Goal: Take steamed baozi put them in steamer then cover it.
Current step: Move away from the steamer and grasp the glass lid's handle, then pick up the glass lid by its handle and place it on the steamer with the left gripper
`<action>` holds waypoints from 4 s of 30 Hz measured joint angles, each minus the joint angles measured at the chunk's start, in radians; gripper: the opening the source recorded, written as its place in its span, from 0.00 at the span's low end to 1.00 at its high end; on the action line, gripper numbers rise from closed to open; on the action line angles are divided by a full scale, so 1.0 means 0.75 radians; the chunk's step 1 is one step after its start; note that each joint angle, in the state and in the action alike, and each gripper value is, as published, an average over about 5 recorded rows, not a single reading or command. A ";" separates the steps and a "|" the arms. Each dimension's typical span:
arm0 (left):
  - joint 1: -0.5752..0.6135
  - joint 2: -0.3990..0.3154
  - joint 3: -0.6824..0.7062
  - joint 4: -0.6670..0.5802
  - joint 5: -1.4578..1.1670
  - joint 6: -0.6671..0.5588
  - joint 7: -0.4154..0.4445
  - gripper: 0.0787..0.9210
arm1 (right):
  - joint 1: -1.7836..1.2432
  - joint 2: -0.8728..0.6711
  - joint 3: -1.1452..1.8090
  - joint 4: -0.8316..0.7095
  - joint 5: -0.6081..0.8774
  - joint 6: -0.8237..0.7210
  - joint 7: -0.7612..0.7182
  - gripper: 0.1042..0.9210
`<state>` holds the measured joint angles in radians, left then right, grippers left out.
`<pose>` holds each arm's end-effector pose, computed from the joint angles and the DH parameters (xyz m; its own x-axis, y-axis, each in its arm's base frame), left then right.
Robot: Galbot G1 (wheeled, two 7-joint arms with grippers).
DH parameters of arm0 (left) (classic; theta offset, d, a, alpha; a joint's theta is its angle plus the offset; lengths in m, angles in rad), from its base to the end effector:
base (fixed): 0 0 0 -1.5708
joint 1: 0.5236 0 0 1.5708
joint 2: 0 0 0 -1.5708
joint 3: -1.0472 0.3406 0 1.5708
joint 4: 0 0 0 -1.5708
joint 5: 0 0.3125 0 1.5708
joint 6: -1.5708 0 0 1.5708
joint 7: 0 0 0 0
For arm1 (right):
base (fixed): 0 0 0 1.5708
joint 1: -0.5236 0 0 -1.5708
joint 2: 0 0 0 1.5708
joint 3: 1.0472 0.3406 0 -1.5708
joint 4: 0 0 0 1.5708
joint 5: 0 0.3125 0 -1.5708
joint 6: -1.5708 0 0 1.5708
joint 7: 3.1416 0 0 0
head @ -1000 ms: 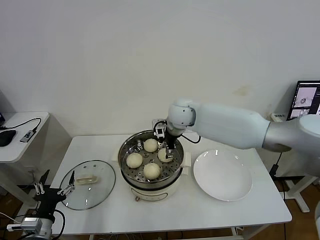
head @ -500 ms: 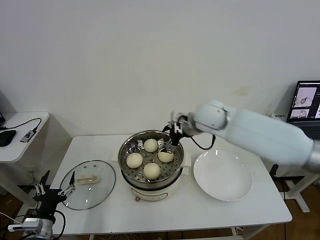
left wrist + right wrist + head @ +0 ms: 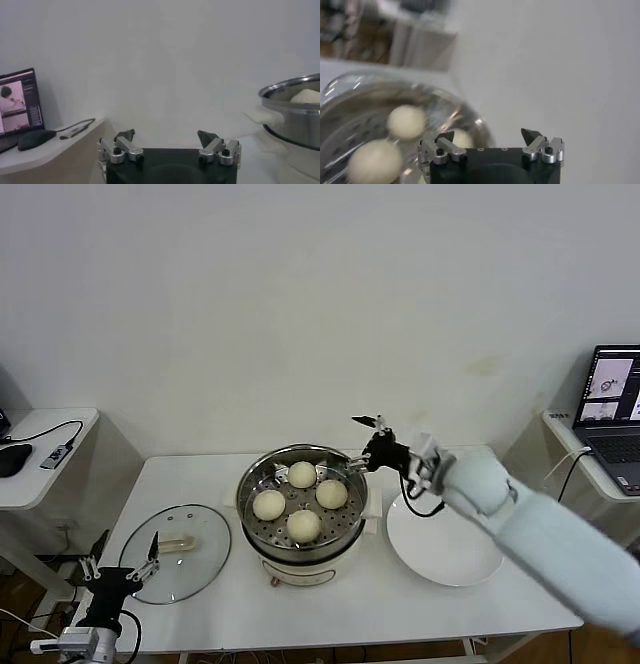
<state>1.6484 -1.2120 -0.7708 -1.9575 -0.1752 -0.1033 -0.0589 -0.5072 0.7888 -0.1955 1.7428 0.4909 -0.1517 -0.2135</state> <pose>0.1275 0.1445 -0.3102 -0.9932 -0.1106 0.0367 -0.0974 0.9609 0.2593 0.3769 -0.0584 -0.1782 -0.7216 -0.6796 0.1319 -0.6666 0.6307 -0.3972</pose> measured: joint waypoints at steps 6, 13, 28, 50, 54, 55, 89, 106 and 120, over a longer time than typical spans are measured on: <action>-0.024 -0.026 0.031 0.026 0.124 -0.017 -0.058 0.88 | -0.411 0.150 0.415 0.031 -0.184 0.179 0.001 0.88; -0.025 -0.015 0.016 0.105 0.459 -0.060 -0.144 0.88 | -0.815 0.365 0.846 0.109 -0.331 0.269 0.000 0.88; 0.011 0.123 -0.033 0.252 1.269 -0.134 -0.139 0.88 | -1.202 0.678 1.358 0.123 -0.518 0.313 0.097 0.88; -0.374 0.215 0.131 0.631 1.676 -0.169 -0.116 0.88 | -1.362 0.800 1.558 0.131 -0.541 0.316 0.143 0.88; -0.435 0.207 0.157 0.685 1.709 -0.170 -0.117 0.88 | -1.375 0.808 1.565 0.129 -0.548 0.319 0.139 0.88; -0.449 0.205 0.163 0.697 1.716 -0.170 -0.117 0.88 | -1.378 0.809 1.567 0.128 -0.550 0.320 0.138 0.88; -0.661 0.179 0.267 0.930 1.764 -0.191 -0.136 0.36 | -1.412 0.874 1.498 0.068 -0.641 0.348 0.119 0.88; -0.605 0.188 0.242 0.857 1.730 -0.161 -0.210 0.08 | -1.439 0.889 1.463 0.085 -0.669 0.338 0.129 0.88; -0.401 0.286 0.127 0.506 1.603 -0.003 -0.171 0.08 | -1.476 0.868 1.417 0.152 -0.686 0.291 0.118 0.88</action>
<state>1.3473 -0.9973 -0.6753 -1.5778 1.0270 -0.1054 -0.1870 -1.6144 1.4401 0.8674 1.8570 -0.0239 0.0668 -0.1250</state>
